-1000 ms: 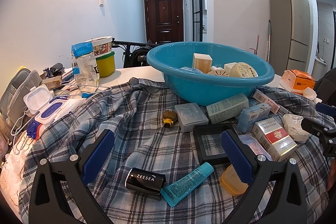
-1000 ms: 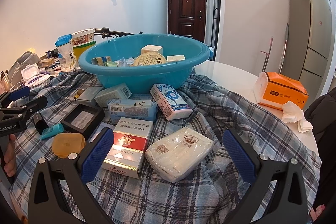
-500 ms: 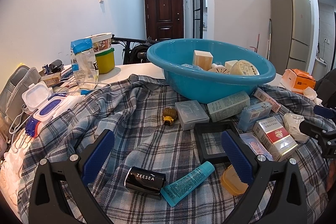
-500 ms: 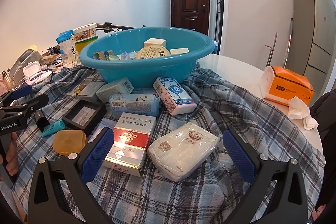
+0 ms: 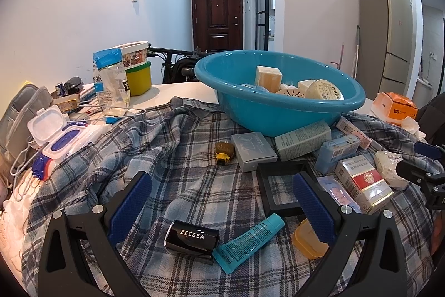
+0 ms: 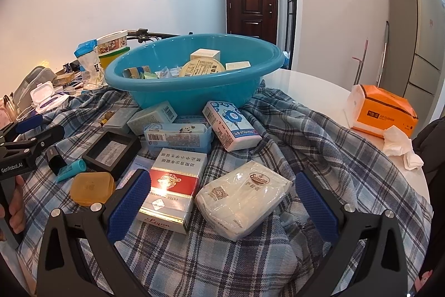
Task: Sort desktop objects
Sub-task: 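Grasp the black ZEESEA box with the left gripper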
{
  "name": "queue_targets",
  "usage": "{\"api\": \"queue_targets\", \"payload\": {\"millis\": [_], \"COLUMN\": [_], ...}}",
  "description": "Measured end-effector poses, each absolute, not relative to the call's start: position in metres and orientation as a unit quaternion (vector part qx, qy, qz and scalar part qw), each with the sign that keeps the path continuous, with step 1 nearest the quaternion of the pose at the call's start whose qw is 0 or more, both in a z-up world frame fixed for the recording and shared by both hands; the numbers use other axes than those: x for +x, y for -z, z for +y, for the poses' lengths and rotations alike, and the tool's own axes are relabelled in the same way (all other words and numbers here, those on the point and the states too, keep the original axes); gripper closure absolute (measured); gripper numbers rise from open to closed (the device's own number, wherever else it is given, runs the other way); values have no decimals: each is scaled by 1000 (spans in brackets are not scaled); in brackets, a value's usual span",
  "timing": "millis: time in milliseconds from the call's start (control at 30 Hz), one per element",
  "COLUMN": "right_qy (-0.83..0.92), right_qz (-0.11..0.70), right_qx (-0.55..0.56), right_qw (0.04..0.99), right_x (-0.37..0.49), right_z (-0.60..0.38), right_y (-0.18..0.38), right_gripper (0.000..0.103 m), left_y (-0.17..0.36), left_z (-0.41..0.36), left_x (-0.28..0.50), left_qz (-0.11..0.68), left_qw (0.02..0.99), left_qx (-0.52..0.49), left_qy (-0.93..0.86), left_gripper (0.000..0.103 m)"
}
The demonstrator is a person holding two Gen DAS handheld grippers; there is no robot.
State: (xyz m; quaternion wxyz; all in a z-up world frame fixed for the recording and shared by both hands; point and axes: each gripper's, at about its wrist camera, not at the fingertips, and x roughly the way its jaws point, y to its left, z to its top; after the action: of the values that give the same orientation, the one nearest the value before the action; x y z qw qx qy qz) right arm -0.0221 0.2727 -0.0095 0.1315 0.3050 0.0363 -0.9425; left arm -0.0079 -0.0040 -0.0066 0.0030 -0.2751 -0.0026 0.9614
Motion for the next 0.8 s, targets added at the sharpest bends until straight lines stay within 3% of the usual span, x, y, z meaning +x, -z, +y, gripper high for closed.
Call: {"api": "queue_targets", "payload": {"millis": [167, 400, 467, 600, 733, 800], "right_qy": [946, 944, 941, 950, 941, 940], "right_qz": [28, 25, 29, 29, 28, 30], "right_qx": [297, 300, 305, 283, 307, 308], "right_qw": [129, 136, 141, 129, 141, 143], "right_x": [-21, -23, -24, -16, -26, -27], "right_z": [276, 275, 273, 275, 274, 272], "right_y": [8, 8, 9, 5, 10, 10], "right_gripper": [0, 0, 0, 0, 0, 0], "left_y": [8, 14, 12, 16, 25, 27], "left_z": [-19, -15, -11, -2, -6, -9], "left_x": [-6, -1, 6, 0, -7, -4], "left_qz": [-33, -1, 13, 61, 83, 101], "left_qw": [47, 104, 112, 130, 130, 123], "left_qx": [-281, -318, -311, -334, -363, -362], "left_qy": [-958, -942, -944, -932, -919, -919], "left_gripper": [0, 3, 16, 25, 43, 44]}}
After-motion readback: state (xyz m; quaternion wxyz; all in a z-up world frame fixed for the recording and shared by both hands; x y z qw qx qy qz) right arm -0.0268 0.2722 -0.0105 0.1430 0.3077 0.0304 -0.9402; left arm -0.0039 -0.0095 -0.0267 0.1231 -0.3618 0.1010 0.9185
